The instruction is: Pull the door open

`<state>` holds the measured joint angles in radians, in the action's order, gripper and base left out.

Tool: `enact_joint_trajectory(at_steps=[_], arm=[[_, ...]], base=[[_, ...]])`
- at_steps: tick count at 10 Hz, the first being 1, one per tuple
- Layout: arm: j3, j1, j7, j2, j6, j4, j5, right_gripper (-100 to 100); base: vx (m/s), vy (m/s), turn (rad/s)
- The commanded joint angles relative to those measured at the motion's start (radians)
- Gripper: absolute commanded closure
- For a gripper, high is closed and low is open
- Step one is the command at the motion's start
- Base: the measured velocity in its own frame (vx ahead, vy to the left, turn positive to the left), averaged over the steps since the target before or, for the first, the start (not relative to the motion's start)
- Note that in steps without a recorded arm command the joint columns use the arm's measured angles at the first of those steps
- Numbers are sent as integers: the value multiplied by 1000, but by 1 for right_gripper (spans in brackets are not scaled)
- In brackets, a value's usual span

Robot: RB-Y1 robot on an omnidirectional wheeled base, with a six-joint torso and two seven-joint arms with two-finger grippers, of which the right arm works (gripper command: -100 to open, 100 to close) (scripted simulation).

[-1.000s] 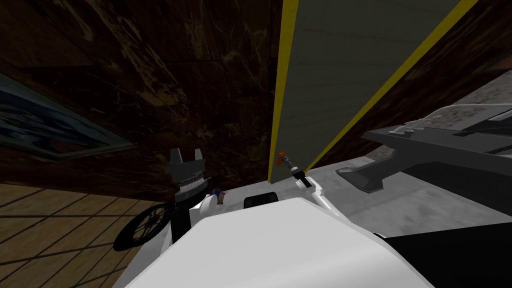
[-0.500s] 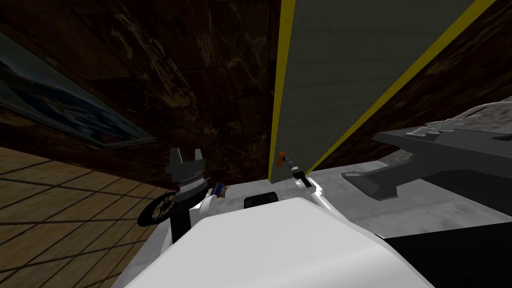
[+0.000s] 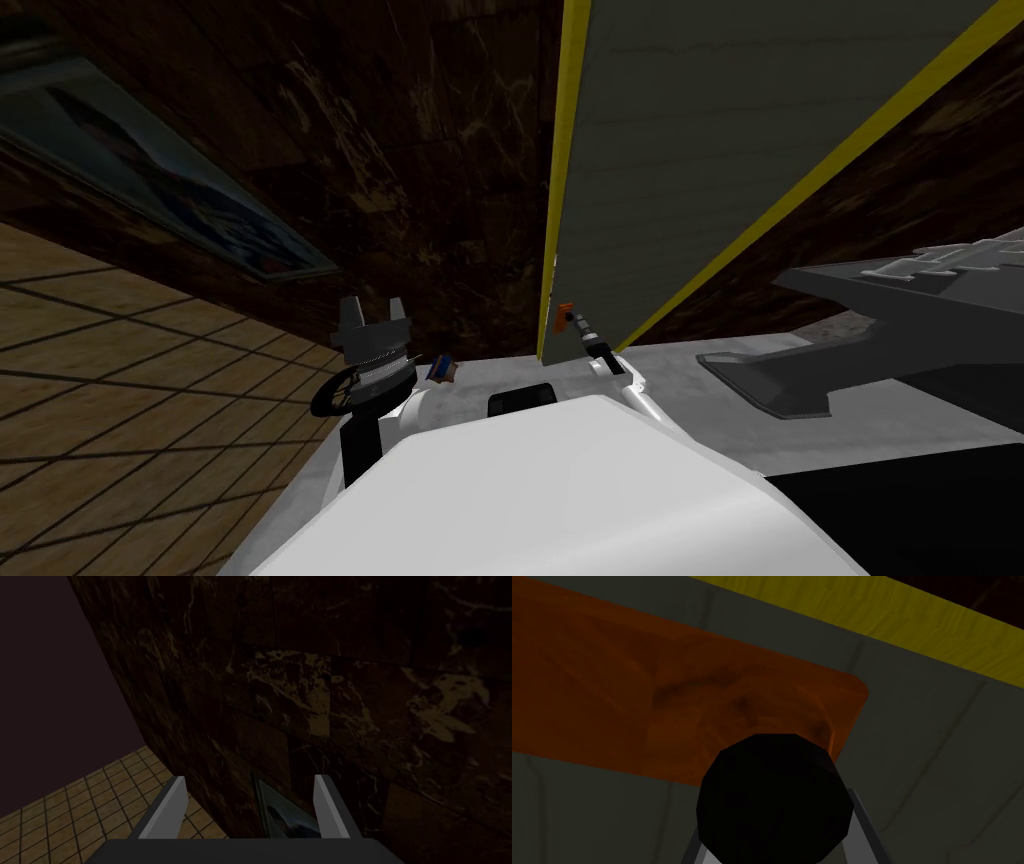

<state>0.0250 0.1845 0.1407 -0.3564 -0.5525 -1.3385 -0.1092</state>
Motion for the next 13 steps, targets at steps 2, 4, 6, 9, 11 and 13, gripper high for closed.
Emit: enact_joint_trajectory(at_steps=[2,4,6,9,11,13], arm=[[-14,-11,-65,8,-5,-10,-62,100],[-17,-10,-99,11,-1,-14,-99,100],[-23,-9,-162,17,7,-22,-169,100],[-29,-7,-235,23,14,-30,-245,100],[-35,-6,-293,29,22,-38,-310,100],[-38,-5,-337,32,26,-42,-355,100]], base=[[-72,-39,99],[-72,-50,120],[-75,-48,145],[-79,-45,129],[-95,-57,177],[-62,-32,68]])
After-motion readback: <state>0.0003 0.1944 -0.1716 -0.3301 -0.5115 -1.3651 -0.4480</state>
